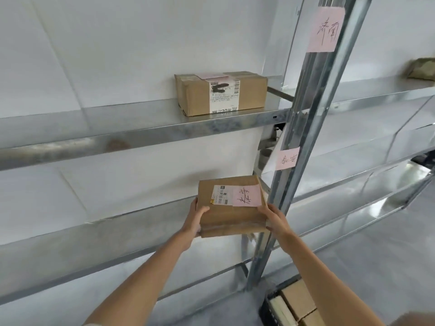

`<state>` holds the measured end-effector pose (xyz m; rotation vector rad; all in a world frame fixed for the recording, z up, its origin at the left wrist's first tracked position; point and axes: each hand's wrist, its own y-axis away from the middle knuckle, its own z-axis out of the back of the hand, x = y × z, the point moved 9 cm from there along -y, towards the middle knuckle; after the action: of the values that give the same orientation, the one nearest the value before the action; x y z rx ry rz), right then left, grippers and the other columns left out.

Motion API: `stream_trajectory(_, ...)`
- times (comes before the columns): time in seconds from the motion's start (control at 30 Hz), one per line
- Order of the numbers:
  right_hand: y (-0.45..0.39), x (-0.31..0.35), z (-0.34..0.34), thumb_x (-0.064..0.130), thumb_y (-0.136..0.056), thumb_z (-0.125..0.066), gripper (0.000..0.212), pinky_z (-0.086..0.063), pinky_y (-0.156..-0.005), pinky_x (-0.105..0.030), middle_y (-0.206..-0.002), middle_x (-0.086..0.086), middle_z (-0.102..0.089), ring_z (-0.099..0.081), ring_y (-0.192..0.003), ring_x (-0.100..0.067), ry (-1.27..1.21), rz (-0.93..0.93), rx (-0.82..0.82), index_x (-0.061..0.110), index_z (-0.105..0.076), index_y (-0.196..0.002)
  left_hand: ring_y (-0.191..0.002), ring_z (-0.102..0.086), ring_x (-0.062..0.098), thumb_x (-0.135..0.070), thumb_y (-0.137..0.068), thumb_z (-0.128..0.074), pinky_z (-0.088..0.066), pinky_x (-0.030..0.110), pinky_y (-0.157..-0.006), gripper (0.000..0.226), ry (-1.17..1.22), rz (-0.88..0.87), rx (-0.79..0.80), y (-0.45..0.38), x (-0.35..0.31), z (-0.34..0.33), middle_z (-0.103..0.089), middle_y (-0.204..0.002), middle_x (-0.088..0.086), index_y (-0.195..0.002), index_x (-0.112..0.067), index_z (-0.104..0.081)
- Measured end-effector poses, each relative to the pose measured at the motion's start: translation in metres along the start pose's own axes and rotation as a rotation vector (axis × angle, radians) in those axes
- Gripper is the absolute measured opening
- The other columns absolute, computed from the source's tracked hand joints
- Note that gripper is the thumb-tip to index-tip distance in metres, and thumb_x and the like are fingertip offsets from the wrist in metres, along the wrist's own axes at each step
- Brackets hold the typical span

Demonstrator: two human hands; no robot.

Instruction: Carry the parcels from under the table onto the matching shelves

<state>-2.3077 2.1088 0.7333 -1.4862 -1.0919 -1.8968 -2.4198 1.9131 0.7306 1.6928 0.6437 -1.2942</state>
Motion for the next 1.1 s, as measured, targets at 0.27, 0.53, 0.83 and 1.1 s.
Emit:
stream_trajectory(0.27, -0.094, 0.006, 0.007, 0.031, -0.094, -0.051, 0.039, -0.038, -0.109, -0.048, -0.124, -0.004, -0.056, -0.050, -0.120, -0.029, 0.073, -0.035, 0.167, 0.017, -0.052, -0.131, -0.084, -0.057, 0.009, -0.007, -0.096, -0.039, -0.052, 0.015, -0.056, 0.047, 0.052, -0.005, -0.165, -0.061, -0.010, -0.020, -0.056, -0.124, 0.009, -0.141, -0.017, -0.034)
stream_trajectory(0.53, -0.149, -0.012, -0.001, 0.017, -0.092, -0.052, 0.034, -0.042, -0.106, -0.051, -0.118, -0.006, -0.063, -0.054, -0.117, -0.034, 0.168, -0.071, 0.276, 0.016, -0.056, -0.125, -0.083, -0.058, 0.007, -0.006, -0.092, -0.040, -0.043, 0.023, -0.065, 0.048, 0.027, 0.108, -0.268, -0.093, 0.015, -0.013, -0.063, -0.096, -0.007, -0.134, -0.030, -0.042)
stream_trajectory(0.83, -0.152, -0.011, -0.004, 0.026, -0.096, -0.049, 0.043, -0.043, -0.101, -0.040, -0.128, -0.007, -0.059, -0.054, -0.119, -0.027, 0.266, 0.014, 0.220, 0.012, -0.046, -0.137, -0.084, -0.060, 0.003, -0.007, -0.094, -0.047, -0.046, 0.015, -0.067, 0.038, 0.012, 0.015, -0.376, -0.093, 0.013, -0.010, -0.064, -0.098, -0.010, -0.124, -0.030, -0.050)
stream_trajectory(1.1, -0.128, 0.010, 0.004, 0.017, -0.085, -0.066, 0.056, -0.048, -0.102, -0.043, -0.130, -0.006, -0.058, -0.054, -0.120, -0.025, 0.423, 0.172, 0.193, 0.017, -0.042, -0.135, -0.122, -0.051, 0.021, -0.017, -0.088, -0.058, -0.040, 0.035, -0.105, 0.053, -0.158, 0.002, -0.444, -0.053, 0.009, -0.010, -0.053, -0.138, 0.004, -0.139, -0.025, -0.044)
